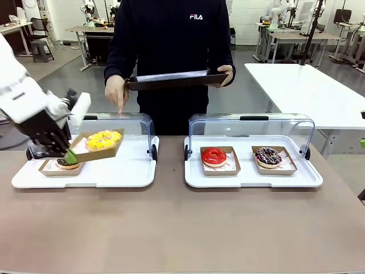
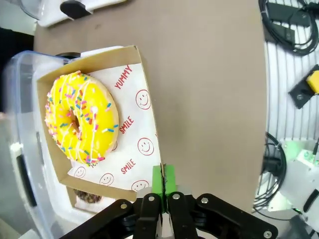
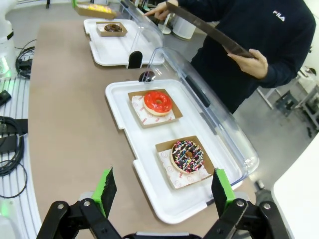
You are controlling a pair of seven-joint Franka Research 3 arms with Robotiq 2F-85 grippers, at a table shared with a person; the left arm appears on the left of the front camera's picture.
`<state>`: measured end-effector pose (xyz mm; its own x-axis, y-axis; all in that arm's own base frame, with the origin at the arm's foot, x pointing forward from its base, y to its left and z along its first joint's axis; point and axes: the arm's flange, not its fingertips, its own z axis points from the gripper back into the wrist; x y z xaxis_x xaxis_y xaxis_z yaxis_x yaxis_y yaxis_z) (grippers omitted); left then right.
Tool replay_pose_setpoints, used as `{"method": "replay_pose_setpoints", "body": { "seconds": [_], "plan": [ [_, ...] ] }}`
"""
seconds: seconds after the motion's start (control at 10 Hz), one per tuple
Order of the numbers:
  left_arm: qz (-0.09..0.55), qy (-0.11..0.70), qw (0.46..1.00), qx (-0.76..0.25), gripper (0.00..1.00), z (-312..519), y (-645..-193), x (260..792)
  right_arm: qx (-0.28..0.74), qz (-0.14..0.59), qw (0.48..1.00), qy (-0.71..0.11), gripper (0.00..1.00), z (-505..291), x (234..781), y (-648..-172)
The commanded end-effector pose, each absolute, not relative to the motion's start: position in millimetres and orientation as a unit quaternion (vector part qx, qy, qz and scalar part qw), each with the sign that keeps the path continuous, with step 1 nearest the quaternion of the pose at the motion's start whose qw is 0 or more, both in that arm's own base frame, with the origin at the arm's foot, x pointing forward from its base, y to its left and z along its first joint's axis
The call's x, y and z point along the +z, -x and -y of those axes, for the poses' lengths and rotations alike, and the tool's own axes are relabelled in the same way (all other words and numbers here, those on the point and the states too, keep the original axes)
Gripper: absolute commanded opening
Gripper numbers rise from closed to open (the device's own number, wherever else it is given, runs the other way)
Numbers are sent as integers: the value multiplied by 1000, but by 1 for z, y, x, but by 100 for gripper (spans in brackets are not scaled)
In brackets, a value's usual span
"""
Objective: Provide the desired donut to the person.
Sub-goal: Pick up and lift the Paper togo box containing the Donut pointed at by the person, then place the picked Paper togo box onto the Handle tray extended by the person.
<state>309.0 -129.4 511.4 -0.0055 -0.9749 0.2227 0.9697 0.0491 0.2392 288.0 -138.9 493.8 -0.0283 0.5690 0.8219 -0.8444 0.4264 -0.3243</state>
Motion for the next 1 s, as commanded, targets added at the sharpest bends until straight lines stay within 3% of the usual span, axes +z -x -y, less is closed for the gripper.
{"method": "replay_pose_setpoints", "body": {
  "seconds": [0.0, 0.2, 0.3, 0.9],
  "plan": [
    [176, -54, 692, -698, 0, 126, -261, 527, 518, 509, 673, -140, 100, 140, 493, -291],
    [143, -48, 690, -707, 0, 118, -258, 542, 518, 509, 673, -140, 100, 140, 493, -291],
    [174, -40, 689, -702, 0, 126, -269, 548, 518, 509, 673, -140, 100, 140, 493, -291],
    [174, -40, 689, -702, 0, 126, -269, 548, 518, 509, 673, -140, 100, 140, 493, -291]
  ]
}}
